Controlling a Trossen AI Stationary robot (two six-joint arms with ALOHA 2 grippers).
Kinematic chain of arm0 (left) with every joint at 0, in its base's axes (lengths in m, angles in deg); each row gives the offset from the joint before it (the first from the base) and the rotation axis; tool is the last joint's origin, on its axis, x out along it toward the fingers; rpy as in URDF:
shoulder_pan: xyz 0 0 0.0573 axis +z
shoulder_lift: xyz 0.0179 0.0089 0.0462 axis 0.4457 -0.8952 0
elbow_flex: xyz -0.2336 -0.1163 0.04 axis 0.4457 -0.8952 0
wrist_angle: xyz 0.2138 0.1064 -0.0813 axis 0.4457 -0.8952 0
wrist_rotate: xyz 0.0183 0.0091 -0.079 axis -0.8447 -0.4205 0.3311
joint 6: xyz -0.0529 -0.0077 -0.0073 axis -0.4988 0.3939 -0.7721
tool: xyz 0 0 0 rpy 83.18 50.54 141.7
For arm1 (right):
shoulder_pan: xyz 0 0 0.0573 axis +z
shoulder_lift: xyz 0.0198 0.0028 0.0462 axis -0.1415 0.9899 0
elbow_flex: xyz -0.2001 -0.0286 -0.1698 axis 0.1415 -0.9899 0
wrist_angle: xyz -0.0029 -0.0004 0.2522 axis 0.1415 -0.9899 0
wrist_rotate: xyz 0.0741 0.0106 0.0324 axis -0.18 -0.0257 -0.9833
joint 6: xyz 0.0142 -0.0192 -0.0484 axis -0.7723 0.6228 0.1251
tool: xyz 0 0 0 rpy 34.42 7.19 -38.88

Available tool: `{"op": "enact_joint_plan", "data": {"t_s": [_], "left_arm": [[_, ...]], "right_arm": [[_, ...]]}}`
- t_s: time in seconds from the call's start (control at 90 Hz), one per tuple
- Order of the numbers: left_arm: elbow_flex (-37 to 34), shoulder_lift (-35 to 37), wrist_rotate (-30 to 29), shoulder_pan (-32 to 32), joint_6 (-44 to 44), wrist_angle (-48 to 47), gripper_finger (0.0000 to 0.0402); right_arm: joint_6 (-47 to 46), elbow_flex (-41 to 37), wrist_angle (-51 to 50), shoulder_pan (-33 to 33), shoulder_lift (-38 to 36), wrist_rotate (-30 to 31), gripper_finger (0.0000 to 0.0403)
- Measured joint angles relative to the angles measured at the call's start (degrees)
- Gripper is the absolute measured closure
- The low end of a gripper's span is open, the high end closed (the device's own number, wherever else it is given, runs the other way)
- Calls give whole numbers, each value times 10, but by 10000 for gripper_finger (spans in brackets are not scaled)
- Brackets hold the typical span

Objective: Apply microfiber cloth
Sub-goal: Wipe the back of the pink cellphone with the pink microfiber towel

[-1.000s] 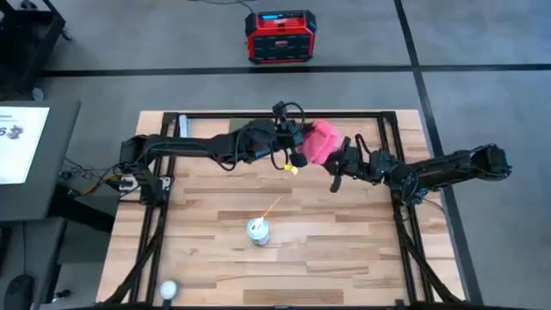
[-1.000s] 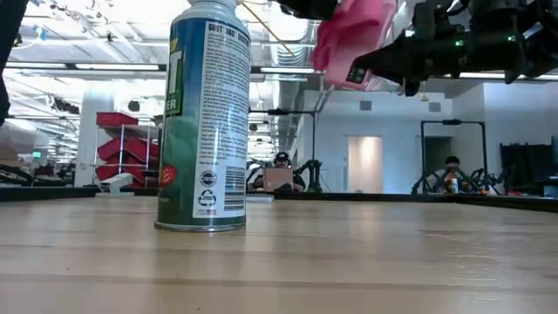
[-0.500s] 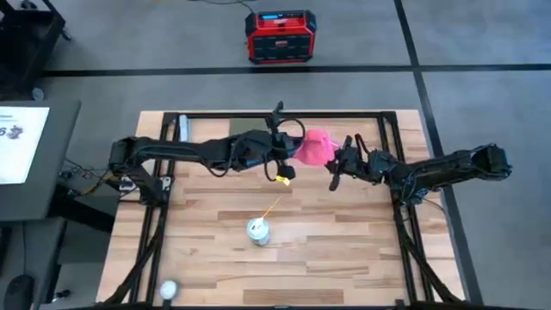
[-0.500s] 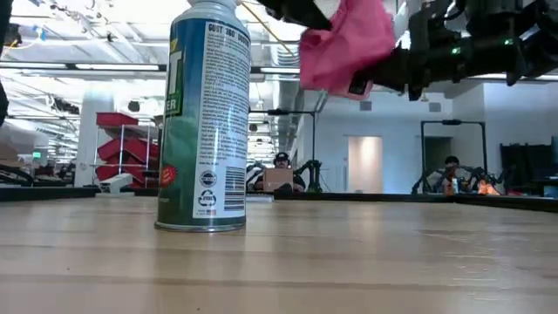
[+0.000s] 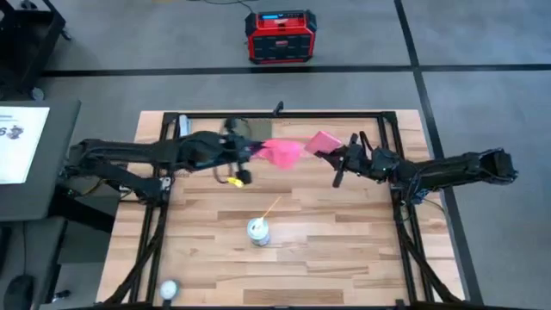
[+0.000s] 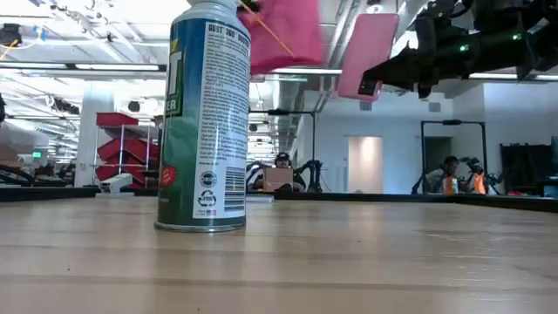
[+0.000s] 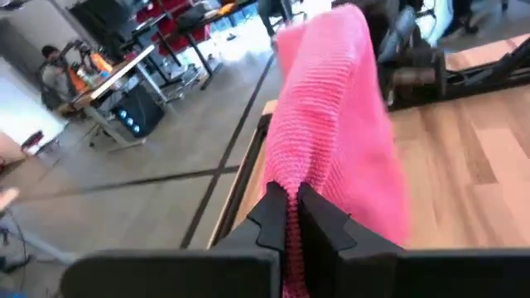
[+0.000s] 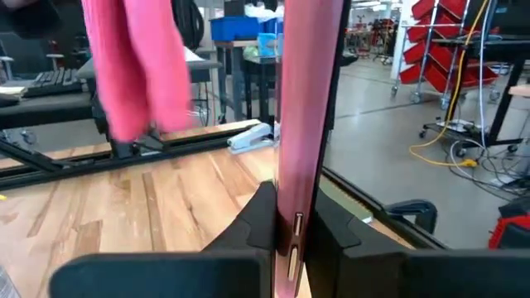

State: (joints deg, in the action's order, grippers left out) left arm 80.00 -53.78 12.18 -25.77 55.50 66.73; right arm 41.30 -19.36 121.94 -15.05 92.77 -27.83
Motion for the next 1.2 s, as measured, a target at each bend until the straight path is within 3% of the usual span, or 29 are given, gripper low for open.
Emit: {"op": "enact_joint_plan", "data": {"t_s": [0.211, 0.389, 0.556, 0.778, 0.978, 1.2], "left_arm": [[-155, 136, 10, -7, -63, 38, 401], [-252, 182, 102, -22, -153, 104, 402], [-292, 167, 90, -65, -211, 113, 402], [-330, 181, 48, -92, -214, 123, 402], [-373, 270, 46, -92, -191, 113, 402], [-466, 396, 66, -87, -203, 111, 402]], "right_arm": [[1, 0, -67, 0, -46, 25, 387], [-7, 0, -91, 0, -60, 31, 387], [-13, 0, -95, 0, -58, 39, 387], [-18, 0, -103, 0, -58, 39, 387], [-18, 0, -110, 0, -59, 39, 387], [-17, 0, -110, 0, -59, 39, 387]]}}
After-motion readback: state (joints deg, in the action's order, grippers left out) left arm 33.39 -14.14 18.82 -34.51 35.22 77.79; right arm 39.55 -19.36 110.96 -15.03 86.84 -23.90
